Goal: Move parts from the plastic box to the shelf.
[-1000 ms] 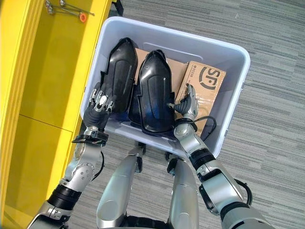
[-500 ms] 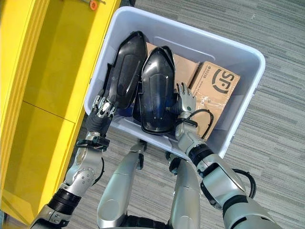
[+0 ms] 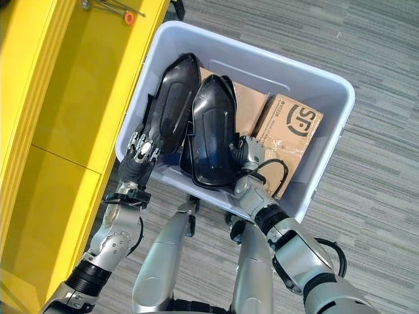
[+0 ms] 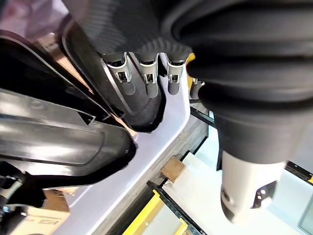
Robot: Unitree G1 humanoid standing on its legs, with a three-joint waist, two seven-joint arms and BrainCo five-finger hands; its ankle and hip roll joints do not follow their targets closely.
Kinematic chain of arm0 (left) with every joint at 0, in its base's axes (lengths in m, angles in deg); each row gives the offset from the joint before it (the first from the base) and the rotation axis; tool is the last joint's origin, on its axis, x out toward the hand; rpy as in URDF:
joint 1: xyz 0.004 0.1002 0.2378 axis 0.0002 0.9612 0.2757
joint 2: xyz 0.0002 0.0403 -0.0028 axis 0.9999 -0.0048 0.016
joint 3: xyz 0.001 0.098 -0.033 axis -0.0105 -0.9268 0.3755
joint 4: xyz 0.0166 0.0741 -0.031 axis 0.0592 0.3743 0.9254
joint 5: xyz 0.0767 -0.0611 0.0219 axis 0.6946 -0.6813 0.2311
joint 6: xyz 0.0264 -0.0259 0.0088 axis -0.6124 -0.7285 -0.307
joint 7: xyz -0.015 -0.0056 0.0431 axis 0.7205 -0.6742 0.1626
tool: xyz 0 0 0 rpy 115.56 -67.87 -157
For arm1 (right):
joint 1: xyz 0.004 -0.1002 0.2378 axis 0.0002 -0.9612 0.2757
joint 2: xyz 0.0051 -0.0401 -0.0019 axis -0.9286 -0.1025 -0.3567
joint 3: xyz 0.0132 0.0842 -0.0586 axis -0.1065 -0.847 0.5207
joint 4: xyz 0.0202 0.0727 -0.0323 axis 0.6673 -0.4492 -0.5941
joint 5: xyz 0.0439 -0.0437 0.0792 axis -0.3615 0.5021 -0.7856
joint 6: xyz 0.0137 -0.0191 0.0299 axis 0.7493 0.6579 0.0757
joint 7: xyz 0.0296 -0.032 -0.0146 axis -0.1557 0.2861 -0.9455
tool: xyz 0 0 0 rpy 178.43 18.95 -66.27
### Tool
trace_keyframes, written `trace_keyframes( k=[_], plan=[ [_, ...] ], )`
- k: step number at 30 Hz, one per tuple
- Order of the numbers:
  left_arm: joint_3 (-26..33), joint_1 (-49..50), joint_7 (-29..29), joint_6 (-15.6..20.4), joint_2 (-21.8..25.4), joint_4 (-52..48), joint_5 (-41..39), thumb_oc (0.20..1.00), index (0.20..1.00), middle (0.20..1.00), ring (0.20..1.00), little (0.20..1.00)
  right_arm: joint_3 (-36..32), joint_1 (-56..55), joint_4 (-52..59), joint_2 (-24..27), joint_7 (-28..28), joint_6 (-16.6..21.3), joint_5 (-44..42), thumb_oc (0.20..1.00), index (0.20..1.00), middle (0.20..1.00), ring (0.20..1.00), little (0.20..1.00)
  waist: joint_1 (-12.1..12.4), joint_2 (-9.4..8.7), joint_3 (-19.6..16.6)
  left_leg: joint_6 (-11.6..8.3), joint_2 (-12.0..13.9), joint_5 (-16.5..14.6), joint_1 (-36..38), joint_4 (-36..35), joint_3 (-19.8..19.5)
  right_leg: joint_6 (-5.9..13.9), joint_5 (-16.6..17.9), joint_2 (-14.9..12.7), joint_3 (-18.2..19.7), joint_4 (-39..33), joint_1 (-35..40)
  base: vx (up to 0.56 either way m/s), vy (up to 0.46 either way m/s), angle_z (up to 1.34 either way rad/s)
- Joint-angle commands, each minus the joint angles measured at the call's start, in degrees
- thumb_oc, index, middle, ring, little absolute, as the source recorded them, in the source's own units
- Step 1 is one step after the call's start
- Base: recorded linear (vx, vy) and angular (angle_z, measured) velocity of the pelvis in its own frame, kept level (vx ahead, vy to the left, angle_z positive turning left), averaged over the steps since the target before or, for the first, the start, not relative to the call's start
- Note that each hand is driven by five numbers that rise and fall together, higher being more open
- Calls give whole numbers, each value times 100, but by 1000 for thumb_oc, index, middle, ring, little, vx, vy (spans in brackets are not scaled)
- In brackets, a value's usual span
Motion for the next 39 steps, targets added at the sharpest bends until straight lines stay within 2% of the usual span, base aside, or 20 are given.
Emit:
trace_keyframes(
  k=[1,7,10,13,15,17,22,23,26,33,39],
  plan=[
    [-83,96,30,363,78,-524,-32,1000,1000,1000,1000,1000,127,-903,-667,-404,748,-187,-836,200,200,200,200,200,115,126,178,-108,256,133,104,-428,272,706,174,-365,202,82,293,0,0,0],
    [-102,68,-66,398,55,-521,-36,1000,1000,1000,1000,1000,78,-957,-747,-354,809,-300,-894,200,200,200,200,200,42,164,178,-127,264,128,251,-438,309,701,178,-345,261,25,405,-1,-2,-8],
    [-112,68,-38,414,44,-517,-54,1000,1000,1000,1000,1000,44,-974,-760,-340,776,-153,-942,200,200,200,200,200,18,200,178,-130,259,137,349,-472,320,700,191,-334,292,-21,482,-5,-5,-3],
    [-128,72,-64,414,38,-538,-45,1000,1000,1000,1000,1000,13,-996,-713,-337,576,169,-924,200,200,200,200,200,-6,230,178,-126,248,144,457,-528,326,708,208,-312,330,-80,560,0,0,0],
    [-105,80,-74,389,56,-558,-32,1000,1000,1000,1000,1000,-45,-978,-543,-300,321,557,-870,200,200,200,200,200,-37,234,178,-125,238,149,609,-600,342,717,232,-300,360,-180,689,-3,-7,-2],
    [-70,102,-126,369,81,-600,-2,1000,1000,1000,1000,1000,-123,-970,-322,-222,179,705,-757,200,200,200,200,200,-67,217,178,-127,235,141,746,-632,352,725,244,-293,379,-252,817,2,-18,-6],
    [168,346,-256,381,180,-691,-23,1000,1000,1000,1000,1000,-684,-1327,603,297,-222,1219,-633,200,200,200,200,200,-268,105,178,-137,277,92,1385,-757,413,749,264,-299,469,-505,1391,4,-21,-16],
    [247,312,-208,372,202,-708,-78,1000,1000,1000,1000,1000,-849,-1335,769,404,-169,1370,-625,200,200,200,200,200,-295,106,178,-93,316,212,1368,-804,459,698,404,-270,439,-603,1376,-54,-26,-29],
    [386,413,-194,315,247,-771,51,1000,1000,1000,1000,1000,-1223,-1586,1333,512,-32,1657,-748,200,200,200,200,200,-397,62,178,-105,333,174,1849,-932,505,694,406,-232,444,-825,1845,-8,-51,-25],
    [633,515,-311,42,225,-732,252,1000,1000,1000,1000,1000,-1563,-1826,1806,439,293,1649,-894,200,200,200,200,200,-502,51,178,-183,423,223,3009,-1408,521,678,440,-138,458,-1420,3062,32,-74,-7],
    [864,874,-457,-279,250,-683,528,1000,1000,1000,1000,1000,-1435,-2153,2331,293,1160,1691,-799,200,200,200,200,200,-439,19,-208,-228,467,171,3446,-1434,465,591,296,-94,293,-1432,3560,30,-170,0]
  ],
)
